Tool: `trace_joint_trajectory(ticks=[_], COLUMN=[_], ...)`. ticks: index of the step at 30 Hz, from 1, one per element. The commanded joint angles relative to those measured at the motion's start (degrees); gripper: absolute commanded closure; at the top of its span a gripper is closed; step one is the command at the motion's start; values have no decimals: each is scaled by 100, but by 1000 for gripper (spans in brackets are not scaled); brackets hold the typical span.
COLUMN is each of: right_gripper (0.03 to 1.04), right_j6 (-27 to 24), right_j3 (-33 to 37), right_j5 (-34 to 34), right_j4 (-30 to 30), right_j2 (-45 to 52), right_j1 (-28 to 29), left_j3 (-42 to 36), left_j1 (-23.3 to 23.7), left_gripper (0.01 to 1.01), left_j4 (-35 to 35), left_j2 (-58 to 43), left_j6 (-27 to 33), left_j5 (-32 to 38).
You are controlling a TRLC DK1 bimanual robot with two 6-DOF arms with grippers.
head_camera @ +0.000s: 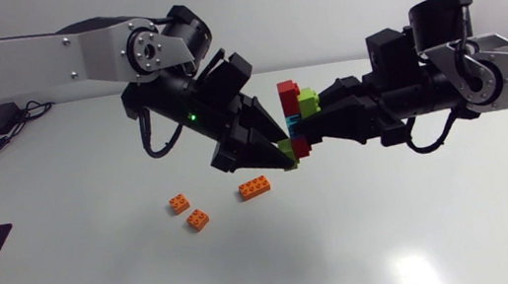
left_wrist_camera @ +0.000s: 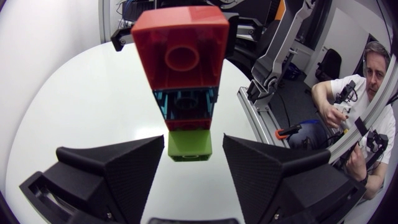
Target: Separate the duplo bricks
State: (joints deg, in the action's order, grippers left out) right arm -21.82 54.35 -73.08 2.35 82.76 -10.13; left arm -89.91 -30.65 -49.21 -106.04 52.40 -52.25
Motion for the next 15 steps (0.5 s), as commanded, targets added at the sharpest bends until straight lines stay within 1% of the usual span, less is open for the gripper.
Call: trace_joint_trajectory(ticks=[1, 4, 9, 10, 15], right_gripper=[908, 908, 908, 908, 908], right_j6=[108, 108, 108, 108, 108], right_j3=[-170, -170, -179, -179, -188], right_j5=[-13, -5, -5, -5, -5], right_j4=[-86, -86, -86, -86, -94], right_j2=[-32, -50, -85, -94, -111], right_j1=[11, 2, -15, -6, 46], left_j3=[-203, -255, -264, -264, -238], left_j1=[-55, -63, -99, -99, -116], left_gripper=[441, 443, 610, 625, 648], left_j4=[-10, -45, -45, -45, -54], left_j2=[-119, -110, -145, -154, -154], left_j6=[-99, -99, -90, -90, -63], left_j5=[48, 118, 241, 250, 277])
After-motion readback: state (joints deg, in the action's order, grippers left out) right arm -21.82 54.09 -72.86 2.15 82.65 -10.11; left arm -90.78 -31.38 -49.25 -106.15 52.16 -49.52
